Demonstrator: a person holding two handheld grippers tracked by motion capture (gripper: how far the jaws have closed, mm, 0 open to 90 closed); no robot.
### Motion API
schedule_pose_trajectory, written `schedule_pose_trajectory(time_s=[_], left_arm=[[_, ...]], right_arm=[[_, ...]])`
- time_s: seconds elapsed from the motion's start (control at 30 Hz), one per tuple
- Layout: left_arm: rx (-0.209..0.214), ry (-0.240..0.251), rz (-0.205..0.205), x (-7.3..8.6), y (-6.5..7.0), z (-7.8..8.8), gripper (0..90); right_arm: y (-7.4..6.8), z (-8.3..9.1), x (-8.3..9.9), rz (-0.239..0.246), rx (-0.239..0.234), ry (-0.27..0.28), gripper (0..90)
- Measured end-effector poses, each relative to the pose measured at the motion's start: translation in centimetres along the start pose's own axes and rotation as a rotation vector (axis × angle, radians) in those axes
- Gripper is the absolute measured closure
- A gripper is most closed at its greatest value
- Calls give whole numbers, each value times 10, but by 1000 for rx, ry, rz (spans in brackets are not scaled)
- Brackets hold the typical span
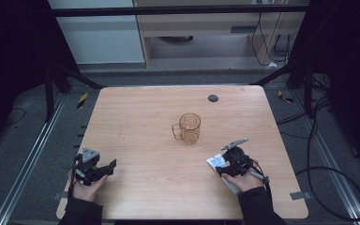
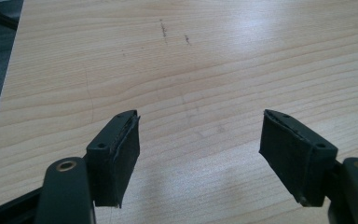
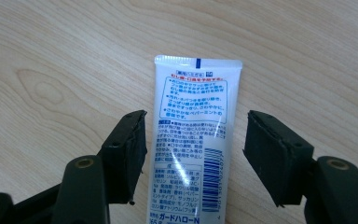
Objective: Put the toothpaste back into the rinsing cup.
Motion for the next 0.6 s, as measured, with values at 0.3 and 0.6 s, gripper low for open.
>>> schedule_pose_trajectory(time_s=[0.3, 0.6], left_arm=[[0, -2, -2, 0, 0, 0, 273], [0, -5, -3, 0, 0, 0, 272]], right_arm=[[-2, -8, 5, 15, -11, -42, 381], [-1, -15, 11, 22, -8, -73, 394]])
Point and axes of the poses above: each handheld gripper's, and its own axes: z roughly backward along the jaws, x roughly out of its underside, y roughly to its right, the point moved 6 cm from there along -z, roughly forward along the jaws, and after that the axes turned 9 degrees about y, right-handed, at the moved point
